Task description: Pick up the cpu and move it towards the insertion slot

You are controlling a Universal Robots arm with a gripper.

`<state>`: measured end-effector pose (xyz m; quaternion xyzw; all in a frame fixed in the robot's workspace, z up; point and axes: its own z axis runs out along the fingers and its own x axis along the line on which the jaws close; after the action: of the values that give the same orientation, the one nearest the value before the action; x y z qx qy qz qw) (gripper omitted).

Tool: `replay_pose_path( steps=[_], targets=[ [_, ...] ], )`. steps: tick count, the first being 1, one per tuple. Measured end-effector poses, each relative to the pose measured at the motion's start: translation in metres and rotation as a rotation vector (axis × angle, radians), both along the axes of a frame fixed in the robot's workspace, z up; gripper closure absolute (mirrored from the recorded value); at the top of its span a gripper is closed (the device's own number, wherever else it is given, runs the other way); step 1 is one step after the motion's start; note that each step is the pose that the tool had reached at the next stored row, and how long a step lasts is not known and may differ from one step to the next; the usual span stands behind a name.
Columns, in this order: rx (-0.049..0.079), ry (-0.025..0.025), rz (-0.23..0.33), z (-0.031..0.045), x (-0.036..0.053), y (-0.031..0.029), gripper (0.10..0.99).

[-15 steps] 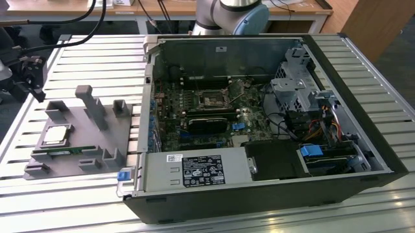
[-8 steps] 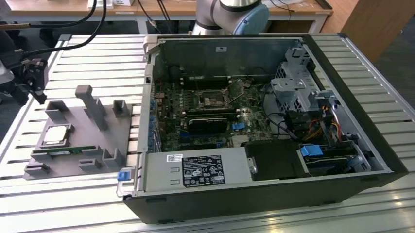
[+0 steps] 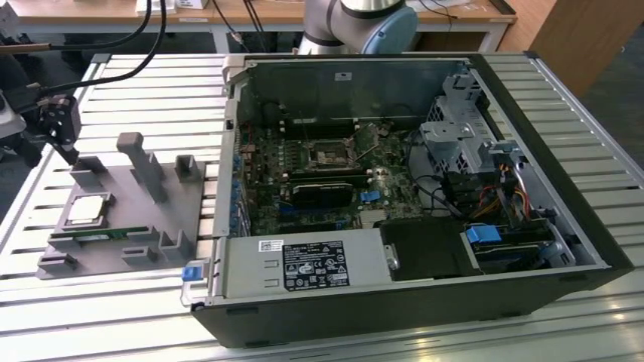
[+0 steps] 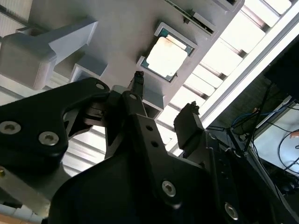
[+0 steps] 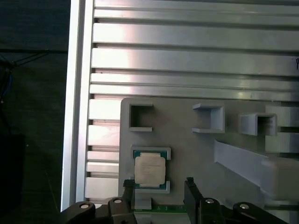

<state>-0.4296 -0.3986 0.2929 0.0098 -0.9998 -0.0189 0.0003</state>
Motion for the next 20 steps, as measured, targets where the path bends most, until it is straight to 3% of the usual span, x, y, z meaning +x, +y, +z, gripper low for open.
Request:
replay_pose_path(
  steps=[2, 5, 6, 20],
  targets=[
    [0.0, -0.0002, 0.0, -0.0011, -0.0001, 0.0, 0.486],
    [0.0, -0.0001, 0.0, -0.0031, -0.0005, 0.0, 0.427],
    [0.0, -0.0002, 0.0, -0.004, -0.0006, 0.0, 0.365],
    [0.0, -0.0001, 0.0, -0.0158, -0.0006, 0.0, 0.365]
  ],
)
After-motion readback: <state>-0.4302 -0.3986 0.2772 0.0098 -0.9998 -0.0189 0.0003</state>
